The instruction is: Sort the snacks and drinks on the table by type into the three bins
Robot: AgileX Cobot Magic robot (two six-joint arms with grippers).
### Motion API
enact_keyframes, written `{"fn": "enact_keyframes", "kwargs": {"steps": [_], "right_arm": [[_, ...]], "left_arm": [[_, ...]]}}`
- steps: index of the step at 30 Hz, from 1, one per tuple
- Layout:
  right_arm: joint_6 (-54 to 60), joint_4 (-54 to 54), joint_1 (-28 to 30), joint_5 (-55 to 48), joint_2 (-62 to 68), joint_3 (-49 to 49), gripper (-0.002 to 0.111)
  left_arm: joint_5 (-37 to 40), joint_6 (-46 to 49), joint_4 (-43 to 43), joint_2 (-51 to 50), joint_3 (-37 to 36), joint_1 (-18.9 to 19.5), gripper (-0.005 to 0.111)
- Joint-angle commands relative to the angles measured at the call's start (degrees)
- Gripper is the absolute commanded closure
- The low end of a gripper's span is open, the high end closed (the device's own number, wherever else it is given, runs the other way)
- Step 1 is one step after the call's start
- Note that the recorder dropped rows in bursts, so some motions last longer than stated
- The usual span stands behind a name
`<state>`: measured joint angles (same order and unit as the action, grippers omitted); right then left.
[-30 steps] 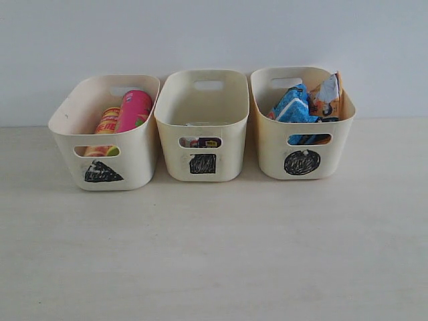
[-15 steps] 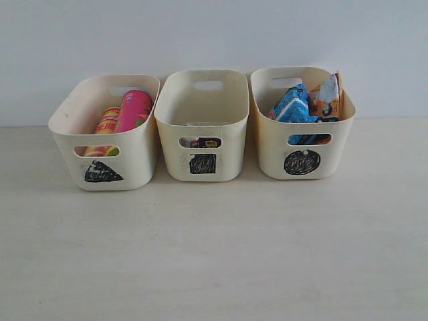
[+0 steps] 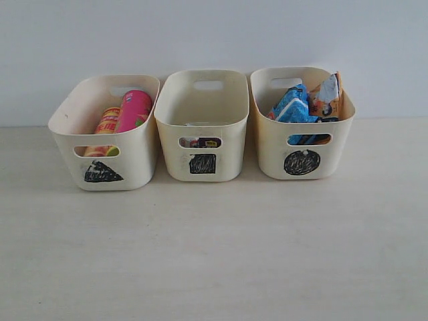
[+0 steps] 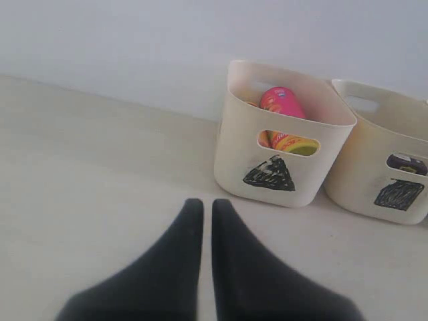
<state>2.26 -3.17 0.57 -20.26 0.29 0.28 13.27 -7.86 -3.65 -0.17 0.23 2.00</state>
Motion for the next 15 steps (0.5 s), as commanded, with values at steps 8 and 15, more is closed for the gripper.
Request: {"fn": "enact_keyframes", "kwargs": {"steps": [8,15], "right_arm": [[-0.2,0.5,0.0,0.7,-0.3,-0.3,0.108],[-0.2,0.5,0.0,0.7,-0.3,-0.3,0.108]], "left_arm": [[0.1,0.1,0.0,0.2,-0.2,0.0,0.102],[0.5,1.0,1.1,0.2,-0.2,0.0,0.102]]}}
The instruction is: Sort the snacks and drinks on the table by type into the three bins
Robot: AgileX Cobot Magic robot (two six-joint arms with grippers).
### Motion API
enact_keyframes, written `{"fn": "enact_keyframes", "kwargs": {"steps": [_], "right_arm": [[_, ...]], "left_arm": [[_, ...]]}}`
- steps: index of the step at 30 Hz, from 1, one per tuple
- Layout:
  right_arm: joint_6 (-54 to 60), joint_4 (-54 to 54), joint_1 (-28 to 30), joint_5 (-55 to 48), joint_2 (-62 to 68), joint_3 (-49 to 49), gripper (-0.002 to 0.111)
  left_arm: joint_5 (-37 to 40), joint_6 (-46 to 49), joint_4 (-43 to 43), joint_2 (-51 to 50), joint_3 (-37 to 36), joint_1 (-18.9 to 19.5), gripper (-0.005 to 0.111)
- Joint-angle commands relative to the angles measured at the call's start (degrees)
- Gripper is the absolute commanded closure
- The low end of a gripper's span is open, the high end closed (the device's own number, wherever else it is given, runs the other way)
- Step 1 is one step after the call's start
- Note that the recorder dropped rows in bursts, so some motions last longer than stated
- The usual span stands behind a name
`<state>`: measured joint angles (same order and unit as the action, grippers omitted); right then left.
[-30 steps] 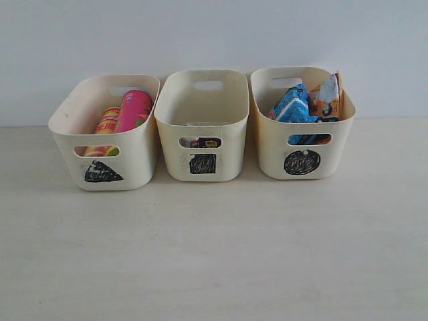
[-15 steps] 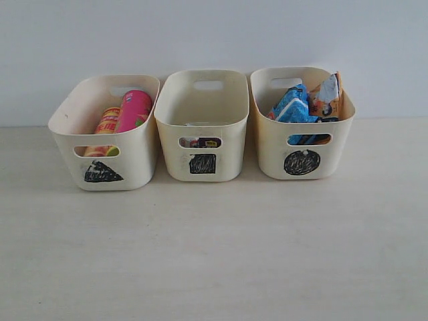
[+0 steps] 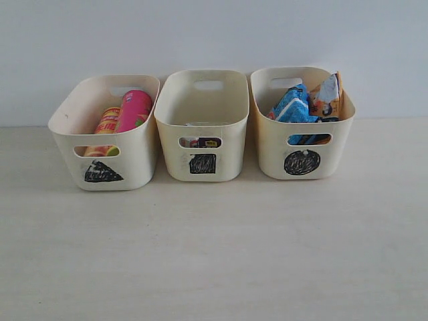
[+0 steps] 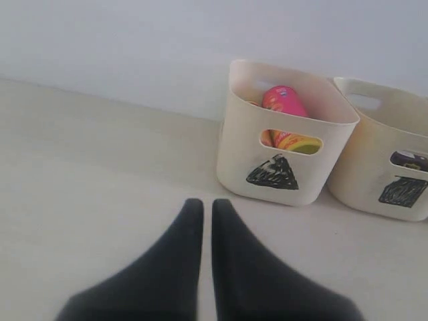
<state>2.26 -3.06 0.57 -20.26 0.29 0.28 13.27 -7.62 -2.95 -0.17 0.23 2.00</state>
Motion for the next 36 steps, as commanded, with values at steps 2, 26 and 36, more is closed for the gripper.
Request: {"fn": "enact_keyframes", "kwargs": {"steps": [2,26,36], "right_arm": [[-0.2,0.4,0.0,0.7,-0.3,-0.3,0.108],[-0.3,0.4,0.0,0.7,-0.3,-0.3,0.108],[-0.3,0.4,0.0,0.7,-0.3,-0.3,0.108]], "left_arm": [[0.6,0.8,0.4,0.2,-0.2,0.0,0.102],[3.7,2.3,0.4,0.2,-0.2,0.0,0.102],[3.7,2.3,0.6,0.2,-0.2,0.0,0.102]]}}
